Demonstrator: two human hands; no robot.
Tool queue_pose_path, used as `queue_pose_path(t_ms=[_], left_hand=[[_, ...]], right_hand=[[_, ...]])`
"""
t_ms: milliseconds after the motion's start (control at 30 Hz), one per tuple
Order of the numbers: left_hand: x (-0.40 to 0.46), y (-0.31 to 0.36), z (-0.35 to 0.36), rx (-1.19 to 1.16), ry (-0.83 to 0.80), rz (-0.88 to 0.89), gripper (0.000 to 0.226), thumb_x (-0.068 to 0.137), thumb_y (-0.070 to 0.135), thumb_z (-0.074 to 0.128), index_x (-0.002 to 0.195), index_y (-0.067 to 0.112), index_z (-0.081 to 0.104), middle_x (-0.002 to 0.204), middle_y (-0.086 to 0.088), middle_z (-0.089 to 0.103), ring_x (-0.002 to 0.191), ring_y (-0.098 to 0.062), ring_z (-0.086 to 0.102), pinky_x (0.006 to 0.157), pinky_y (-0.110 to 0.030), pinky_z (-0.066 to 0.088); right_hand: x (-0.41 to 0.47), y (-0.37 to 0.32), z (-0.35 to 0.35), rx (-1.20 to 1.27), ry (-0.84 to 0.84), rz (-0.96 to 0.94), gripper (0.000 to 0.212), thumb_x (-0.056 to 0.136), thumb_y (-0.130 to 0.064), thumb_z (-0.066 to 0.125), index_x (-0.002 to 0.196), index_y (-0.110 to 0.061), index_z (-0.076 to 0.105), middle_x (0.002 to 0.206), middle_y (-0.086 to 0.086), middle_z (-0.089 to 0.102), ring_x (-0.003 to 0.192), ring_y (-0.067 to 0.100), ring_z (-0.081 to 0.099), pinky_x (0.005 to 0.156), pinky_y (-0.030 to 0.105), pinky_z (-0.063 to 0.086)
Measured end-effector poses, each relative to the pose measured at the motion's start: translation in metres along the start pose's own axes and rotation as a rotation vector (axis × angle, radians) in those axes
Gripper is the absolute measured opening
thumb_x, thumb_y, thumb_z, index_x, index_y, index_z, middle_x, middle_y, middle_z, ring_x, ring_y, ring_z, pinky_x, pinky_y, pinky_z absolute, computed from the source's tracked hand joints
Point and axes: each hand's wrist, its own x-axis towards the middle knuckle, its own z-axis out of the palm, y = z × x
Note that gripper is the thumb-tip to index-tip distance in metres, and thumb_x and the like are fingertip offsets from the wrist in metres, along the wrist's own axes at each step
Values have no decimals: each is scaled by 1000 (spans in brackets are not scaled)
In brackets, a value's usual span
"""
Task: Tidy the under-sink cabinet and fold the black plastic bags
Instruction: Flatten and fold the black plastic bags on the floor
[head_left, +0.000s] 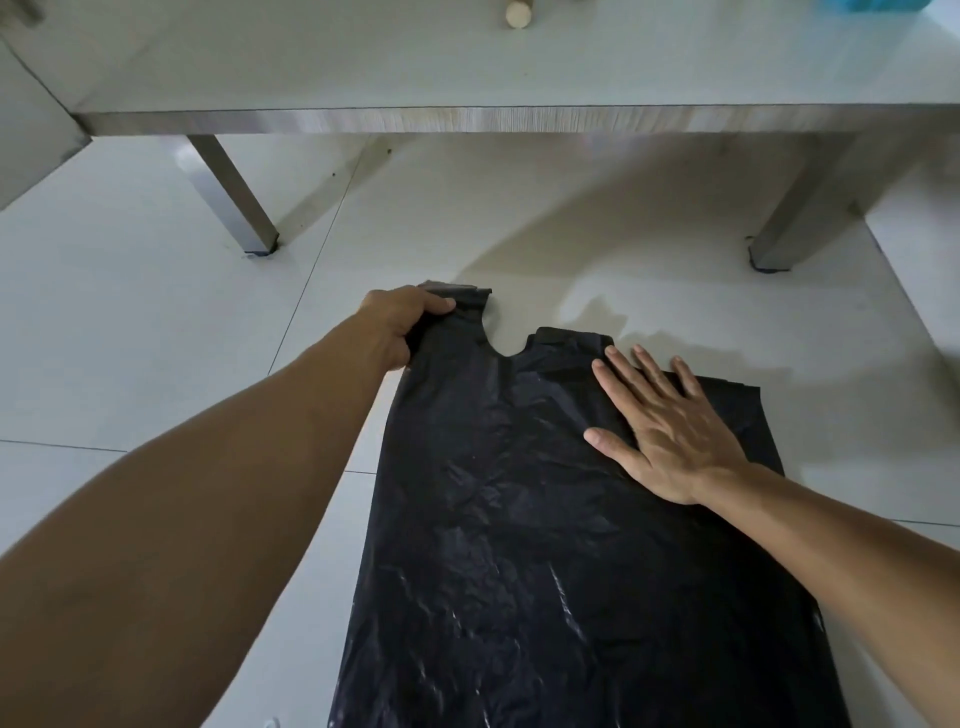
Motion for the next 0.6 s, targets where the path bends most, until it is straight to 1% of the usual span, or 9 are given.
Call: queue_pose_path(t_ms=[100,200,300,367,433,500,567,600], left_hand=[[-7,3,-9,-6,-70,47,43,72,-6,74,114,-4,64,107,-19,70,83,-28,70,56,-32,57],[-13,2,-17,-9,-131,94,32,76,-8,69,108,-3,65,107,-18,68,92,-27,66,66,-33,58],[-16,3,-24,29,-140,148,27,76,-9,68,102,-2,65,107,-16,66,97,-25,62,71,-32,54],[-21,4,-27,87,-152,183,30,76,-11,66,104,0,67,104,-13,68,95,-22,61,76,-30,52],[-28,3,-29,173,-161,227,39,75,-13,64,110,4,70,104,-10,69,94,-20,60,82,-30,48],[-36,1,-31,247,-133,292,42,73,-15,66,109,6,71,105,-9,70,90,-19,60,79,-26,47],[-44,-5,-33,307,-77,361,47,71,-16,69,110,9,70,97,-6,68,81,-15,60,69,-18,45],[-47,-9,-35,329,-56,394,53,70,-16,71,115,11,68,92,-5,66,76,-13,59,65,-15,45]], right_hand=[[0,1,0,-1,4,1,89,81,-78,-18,154,-28,-15,161,-5,-21,150,18,-16,122,49,-4],[-1,1,0,-6,-2,2,88,82,-77,-15,154,-28,-15,161,-6,-21,150,18,-16,122,49,-3],[-1,-1,-2,-6,-11,2,87,83,-76,-13,155,-27,-14,161,-6,-21,150,18,-17,122,48,-4],[-1,-1,-3,-9,-24,2,87,83,-76,-13,155,-27,-15,161,-6,-22,149,18,-17,122,48,-5],[-1,-1,-4,-14,-34,4,88,82,-76,-14,154,-27,-17,161,-5,-22,149,18,-18,122,48,-5],[-1,-2,-5,-19,-44,5,89,80,-76,-16,154,-27,-18,161,-5,-23,149,18,-19,122,49,-5],[-1,-2,-6,-29,-66,6,90,79,-77,-17,153,-26,-19,160,-4,-24,149,18,-20,121,50,-6],[-1,-2,-7,-42,-75,7,90,79,-77,-17,153,-26,-19,160,-4,-24,149,19,-21,121,51,-8]])
